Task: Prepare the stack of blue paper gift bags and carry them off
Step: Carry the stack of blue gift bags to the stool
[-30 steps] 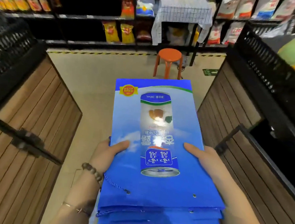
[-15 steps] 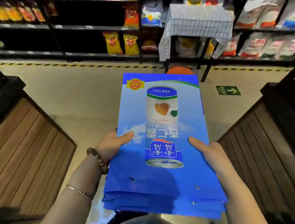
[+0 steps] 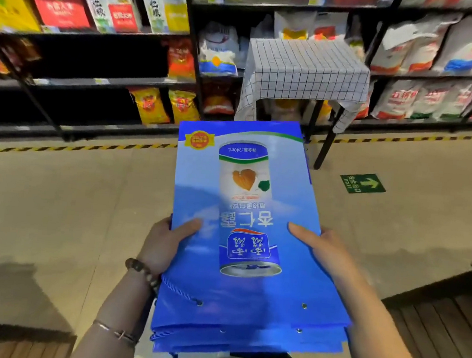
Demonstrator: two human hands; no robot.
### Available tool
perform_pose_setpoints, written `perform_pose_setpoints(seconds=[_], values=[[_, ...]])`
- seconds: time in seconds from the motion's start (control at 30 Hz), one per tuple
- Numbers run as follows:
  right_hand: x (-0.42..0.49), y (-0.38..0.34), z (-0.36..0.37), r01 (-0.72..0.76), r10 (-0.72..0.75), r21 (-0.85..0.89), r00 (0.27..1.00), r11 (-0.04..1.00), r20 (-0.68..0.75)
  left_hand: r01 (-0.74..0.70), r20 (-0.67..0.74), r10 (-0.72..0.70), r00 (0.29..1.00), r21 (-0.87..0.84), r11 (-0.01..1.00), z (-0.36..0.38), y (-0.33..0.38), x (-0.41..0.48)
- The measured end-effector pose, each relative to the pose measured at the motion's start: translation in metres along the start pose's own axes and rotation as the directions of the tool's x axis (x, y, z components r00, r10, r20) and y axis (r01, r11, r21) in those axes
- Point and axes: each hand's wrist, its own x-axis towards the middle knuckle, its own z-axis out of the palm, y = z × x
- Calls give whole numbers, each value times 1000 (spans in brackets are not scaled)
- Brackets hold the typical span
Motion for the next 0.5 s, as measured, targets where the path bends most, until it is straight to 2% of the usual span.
perform_pose_setpoints(seconds=[0.2,0.33,0.5], values=[[167,-84,14,21,-21,-4,1000,1000,-3,-12,-29,12,999,21,1000,37,83,151],[252,-138,25,-23,23,-9,1000,1000,-1,-11,-40,12,999,43,999,53,132,239],[354,-185,46,-14,12,-56,999,998,-38,1,-28,1,1000,76,997,61,177,352]])
